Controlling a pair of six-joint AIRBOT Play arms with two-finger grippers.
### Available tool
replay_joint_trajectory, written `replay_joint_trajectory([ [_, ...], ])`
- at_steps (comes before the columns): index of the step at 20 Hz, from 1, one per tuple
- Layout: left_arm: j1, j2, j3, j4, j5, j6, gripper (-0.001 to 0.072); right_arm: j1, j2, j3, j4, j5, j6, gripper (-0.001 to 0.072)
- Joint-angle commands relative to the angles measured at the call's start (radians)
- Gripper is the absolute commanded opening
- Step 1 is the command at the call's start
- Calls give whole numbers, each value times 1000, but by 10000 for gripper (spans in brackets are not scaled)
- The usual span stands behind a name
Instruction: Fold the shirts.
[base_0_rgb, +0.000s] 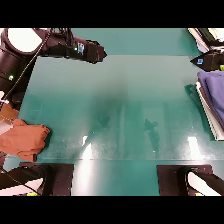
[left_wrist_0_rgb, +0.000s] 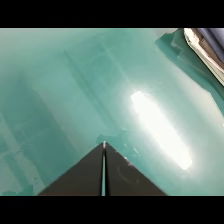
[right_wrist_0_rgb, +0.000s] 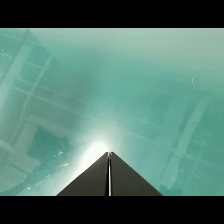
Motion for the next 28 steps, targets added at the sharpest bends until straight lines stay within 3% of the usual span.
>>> replay_joint_trajectory([
  [1, 0, 0, 0, 0, 1, 0, 26, 2, -2, 0, 1, -5, 0, 14],
  [16, 4, 4, 2, 3, 43, 0, 26, 2, -2, 0, 1, 45, 0, 14],
  [19, 69, 56, 1, 39, -206, 6, 25, 2, -2, 0, 1, 51, 0, 14],
  [22, 146, 158, -33, 247, -444, 14, 25, 2, -2, 0, 0, 57, 0, 14],
  [25, 255, 307, -198, 442, -557, -14, 25, 2, -2, 0, 0, 58, 0, 14],
  [28, 380, 450, -417, 569, -579, -68, 26, 2, -2, -1, 0, 56, 0, 14],
])
